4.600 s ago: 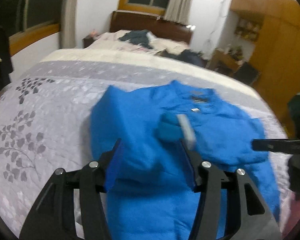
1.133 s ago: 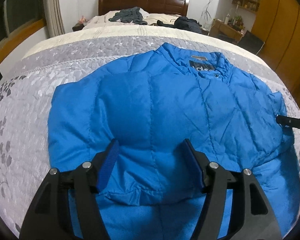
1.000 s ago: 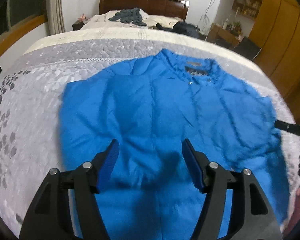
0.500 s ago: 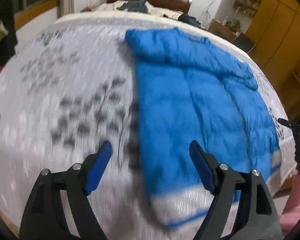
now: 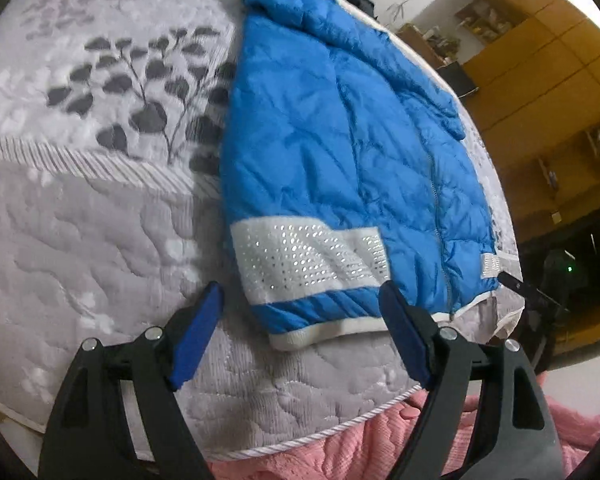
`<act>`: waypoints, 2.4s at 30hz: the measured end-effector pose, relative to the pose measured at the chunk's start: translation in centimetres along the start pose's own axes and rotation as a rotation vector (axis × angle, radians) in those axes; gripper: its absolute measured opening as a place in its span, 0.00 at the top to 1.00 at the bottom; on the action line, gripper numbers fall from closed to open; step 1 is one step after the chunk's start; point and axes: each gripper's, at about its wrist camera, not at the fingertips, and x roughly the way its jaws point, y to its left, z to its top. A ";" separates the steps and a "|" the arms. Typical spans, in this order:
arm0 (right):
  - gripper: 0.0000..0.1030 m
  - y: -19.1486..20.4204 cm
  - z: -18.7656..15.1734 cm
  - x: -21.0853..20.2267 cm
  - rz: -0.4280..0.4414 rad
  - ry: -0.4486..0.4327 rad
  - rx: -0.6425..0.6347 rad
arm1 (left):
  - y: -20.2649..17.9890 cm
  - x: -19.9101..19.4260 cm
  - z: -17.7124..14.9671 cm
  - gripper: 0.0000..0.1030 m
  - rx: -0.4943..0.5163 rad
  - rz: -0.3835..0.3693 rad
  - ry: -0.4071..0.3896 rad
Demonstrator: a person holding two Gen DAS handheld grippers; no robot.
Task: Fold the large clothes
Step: 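Move both grippers to the white sparkly hem band of the jacket, then grasp the hem band with both grippers and lift it toward the collar, then carry the hem band over the collar with both grippers, flipping the jacket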
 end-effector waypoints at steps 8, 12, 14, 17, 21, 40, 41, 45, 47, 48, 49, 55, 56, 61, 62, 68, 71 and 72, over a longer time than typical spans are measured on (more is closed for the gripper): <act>0.43 0.4 0.1 1.2 0.027 0.009 -0.009 | -1.0 0.5 -0.6 0.23 0.009 -0.029 -0.007; 0.64 0.2 0.4 1.4 0.036 0.004 -0.004 | -1.4 0.9 -0.8 0.40 -0.005 -0.046 0.008; 0.76 0.1 0.5 1.2 0.056 -0.006 0.005 | -1.2 0.9 -0.7 0.52 -0.019 -0.029 0.007; 0.84 0.1 0.6 0.5 0.071 -0.031 -0.002 | -0.8 0.8 -0.4 0.69 -0.056 -0.048 0.004; 0.86 0.6 1.1 -0.7 0.101 -0.080 -0.017 | -1.3 -0.2 -0.1 0.83 -0.042 -0.073 -0.028; 0.89 3.4 14.3 -5.7 0.197 -0.231 -0.091 | -4.9 -4.3 13.1 0.89 0.028 -0.244 -0.281; 0.89 3.3 15.2 -5.5 0.199 -0.222 -0.086 | -4.7 -4.1 13.8 0.88 0.030 -0.244 -0.281; 0.89 2.7 19.6 -3.8 0.204 -0.187 -0.048 | -4.1 -3.0 17.8 0.88 0.013 -0.247 -0.274; 0.89 2.1 21.8 -2.6 0.206 -0.168 -0.024 | -3.9 -2.1 19.6 0.88 0.005 -0.245 -0.265; 0.89 1.9 22.5 -2.2 0.205 -0.161 -0.015 | -3.9 -1.6 20.5 0.88 0.000 -0.242 -0.258; 0.89 1.6 23.5 -1.5 0.206 -0.150 -0.002 | -3.8 -1.0 21.6 0.88 -0.008 -0.240 -0.248; 0.89 -0.8 28.0 2.9 0.202 -0.084 0.076 | -2.6 2.2 26.2 0.88 -0.053 -0.215 -0.210; 0.89 -1.3 28.6 3.6 0.204 -0.072 0.090 | -2.4 2.7 27.0 0.88 -0.058 -0.211 -0.202; 0.89 -2.9 30.8 6.7 0.194 -0.024 0.135 | -1.5 5.5 29.8 0.87 -0.081 -0.178 -0.155; 0.89 -3.3 31.2 7.3 0.193 -0.015 0.145 | -1.3 6.1 30.2 0.87 -0.085 -0.175 -0.147; 0.87 -5.0 32.5 9.8 0.188 0.031 0.181 | 0.1 9.0 32.0 0.85 -0.110 -0.173 -0.097; 0.83 -5.6 32.8 10.0 0.219 0.041 0.197 | 0.2 9.1 32.3 0.85 -0.111 -0.185 -0.086; 0.82 -5.8 32.8 9.9 0.233 0.042 0.203 | 0.2 8.9 32.3 0.84 -0.111 -0.191 -0.082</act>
